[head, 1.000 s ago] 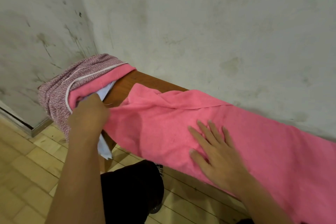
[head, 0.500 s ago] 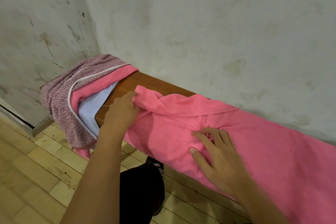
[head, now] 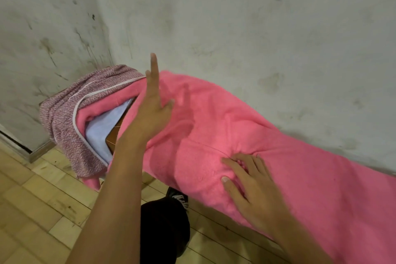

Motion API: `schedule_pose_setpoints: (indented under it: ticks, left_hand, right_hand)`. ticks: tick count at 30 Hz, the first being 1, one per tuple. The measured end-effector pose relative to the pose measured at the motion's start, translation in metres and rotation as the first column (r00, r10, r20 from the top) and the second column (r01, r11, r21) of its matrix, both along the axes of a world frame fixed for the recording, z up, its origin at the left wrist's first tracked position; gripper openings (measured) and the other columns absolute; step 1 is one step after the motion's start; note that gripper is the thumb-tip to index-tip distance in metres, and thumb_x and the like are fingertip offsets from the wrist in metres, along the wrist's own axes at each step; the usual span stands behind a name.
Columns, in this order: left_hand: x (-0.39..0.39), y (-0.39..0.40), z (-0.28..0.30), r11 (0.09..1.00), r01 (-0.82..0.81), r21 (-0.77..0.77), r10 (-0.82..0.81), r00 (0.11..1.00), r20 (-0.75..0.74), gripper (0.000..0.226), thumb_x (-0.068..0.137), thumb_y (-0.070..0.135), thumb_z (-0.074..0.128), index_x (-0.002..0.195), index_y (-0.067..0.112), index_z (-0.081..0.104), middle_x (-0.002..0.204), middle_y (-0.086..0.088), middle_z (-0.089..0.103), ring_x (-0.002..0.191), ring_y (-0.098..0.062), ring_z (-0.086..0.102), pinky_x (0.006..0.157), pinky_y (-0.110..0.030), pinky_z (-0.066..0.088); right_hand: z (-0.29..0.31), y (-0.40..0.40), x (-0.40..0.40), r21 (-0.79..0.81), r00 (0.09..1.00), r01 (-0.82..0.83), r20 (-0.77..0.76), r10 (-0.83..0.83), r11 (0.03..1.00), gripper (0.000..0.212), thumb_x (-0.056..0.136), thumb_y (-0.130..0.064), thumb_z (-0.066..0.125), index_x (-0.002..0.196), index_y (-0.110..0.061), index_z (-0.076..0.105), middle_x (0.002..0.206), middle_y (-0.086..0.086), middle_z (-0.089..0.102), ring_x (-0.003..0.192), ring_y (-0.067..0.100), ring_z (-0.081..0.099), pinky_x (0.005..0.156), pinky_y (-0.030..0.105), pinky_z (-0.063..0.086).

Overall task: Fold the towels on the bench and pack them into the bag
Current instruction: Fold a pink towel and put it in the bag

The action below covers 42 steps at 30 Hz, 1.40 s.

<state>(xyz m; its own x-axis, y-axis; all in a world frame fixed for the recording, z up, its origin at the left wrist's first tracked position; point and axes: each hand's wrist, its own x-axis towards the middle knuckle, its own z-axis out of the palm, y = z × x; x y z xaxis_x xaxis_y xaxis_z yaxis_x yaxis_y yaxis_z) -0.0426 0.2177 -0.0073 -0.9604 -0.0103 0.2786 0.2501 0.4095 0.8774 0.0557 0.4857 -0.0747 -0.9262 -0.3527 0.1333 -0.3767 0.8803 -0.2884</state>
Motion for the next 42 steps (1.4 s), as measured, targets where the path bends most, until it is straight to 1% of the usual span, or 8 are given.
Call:
schedule_pose_setpoints:
  ticks: [5,7,10,16,23,28,36,42]
  left_hand:
    - [0.009,0.005,-0.03,0.923,0.05,-0.382,0.031,0.979,0.204,0.07,0.101,0.028,0.052,0.157,0.026,0.01,0.165,-0.002,0.01,0.151,-0.019,0.011,0.121,-0.031,0.008]
    - [0.007,0.002,-0.044,0.839,0.136,-0.526,0.059,0.939,0.338,0.078,0.097,0.048,0.052,0.157,0.03,0.006,0.165,0.0,0.006,0.152,-0.019,0.007,0.123,-0.048,0.003]
    - [0.006,-0.001,-0.05,0.717,0.222,-0.66,0.117,0.896,0.428,0.094,0.089,0.067,0.049,0.157,0.031,-0.005,0.165,-0.001,-0.007,0.152,-0.02,-0.008,0.119,-0.051,-0.007]
    - [-0.011,-0.007,-0.054,0.644,0.212,-0.735,0.185,0.889,0.419,0.126,0.061,0.096,0.028,0.157,0.023,-0.01,0.163,-0.002,-0.021,0.15,-0.017,-0.018,0.12,-0.048,-0.011]
    - [-0.029,-0.018,-0.058,0.547,0.22,-0.808,0.184,0.91,0.372,0.133,0.049,0.106,0.017,0.156,0.032,-0.012,0.162,0.0,-0.022,0.15,-0.02,-0.017,0.12,-0.051,-0.008]
    - [-0.044,-0.039,-0.052,0.528,0.303,-0.793,0.133,0.893,0.43,0.151,0.028,0.11,0.02,0.156,0.035,-0.008,0.164,0.003,-0.017,0.151,-0.017,-0.012,0.121,-0.049,-0.006]
    - [-0.02,-0.013,-0.072,0.544,0.007,-0.839,0.218,0.965,0.149,0.111,0.069,0.095,0.003,0.157,0.029,0.01,0.165,-0.001,0.001,0.152,-0.019,0.0,0.121,-0.052,-0.002]
    - [-0.022,-0.025,-0.07,0.476,0.063,-0.877,0.221,0.957,0.188,0.11,0.063,0.096,-0.004,0.156,0.037,-0.001,0.165,0.0,-0.007,0.152,-0.021,-0.005,0.121,-0.053,-0.003]
  right_hand:
    - [-0.002,-0.001,-0.002,0.084,1.0,-0.022,0.02,0.02,0.996,0.06,0.101,-0.063,0.009,0.157,-0.041,0.011,0.164,-0.015,0.008,0.151,0.004,-0.004,0.124,0.049,0.003]
    - [-0.003,-0.002,-0.002,0.105,1.0,0.004,0.02,-0.006,0.995,0.061,0.1,-0.065,0.005,0.156,-0.043,0.001,0.166,-0.011,-0.003,0.152,0.008,-0.012,0.124,0.05,-0.001]
    - [-0.005,-0.002,0.0,0.171,0.998,0.039,0.031,-0.045,0.984,0.063,0.097,-0.069,-0.001,0.153,-0.045,-0.014,0.164,-0.004,-0.015,0.15,0.017,-0.021,0.123,0.052,-0.004]
    - [-0.004,0.0,0.004,0.255,0.996,0.032,0.074,-0.052,0.966,0.07,0.092,-0.076,-0.002,0.149,-0.045,-0.027,0.161,0.0,-0.027,0.147,0.021,-0.028,0.122,0.052,-0.01]
    - [0.006,0.009,0.006,0.027,0.994,0.039,0.098,-0.041,0.999,0.066,0.092,-0.073,0.002,0.152,-0.047,-0.004,0.161,-0.02,-0.014,0.147,-0.004,-0.016,0.125,0.038,-0.005]
    - [0.01,0.041,-0.003,0.057,0.99,0.13,0.044,-0.132,0.99,0.076,0.091,-0.073,-0.001,0.156,-0.038,0.018,0.165,-0.01,0.011,0.152,0.009,0.003,0.125,0.045,0.006]
    - [-0.002,0.051,0.001,0.253,0.977,0.15,0.109,-0.182,0.956,0.079,0.081,-0.078,-0.016,0.152,-0.043,-0.016,0.162,-0.006,-0.022,0.149,0.021,-0.022,0.122,0.053,-0.009]
    - [-0.001,0.05,0.008,0.239,0.982,0.125,0.108,-0.154,0.963,0.079,0.082,-0.077,-0.017,0.152,-0.042,-0.016,0.161,-0.006,-0.024,0.149,0.02,-0.024,0.121,0.052,-0.012]
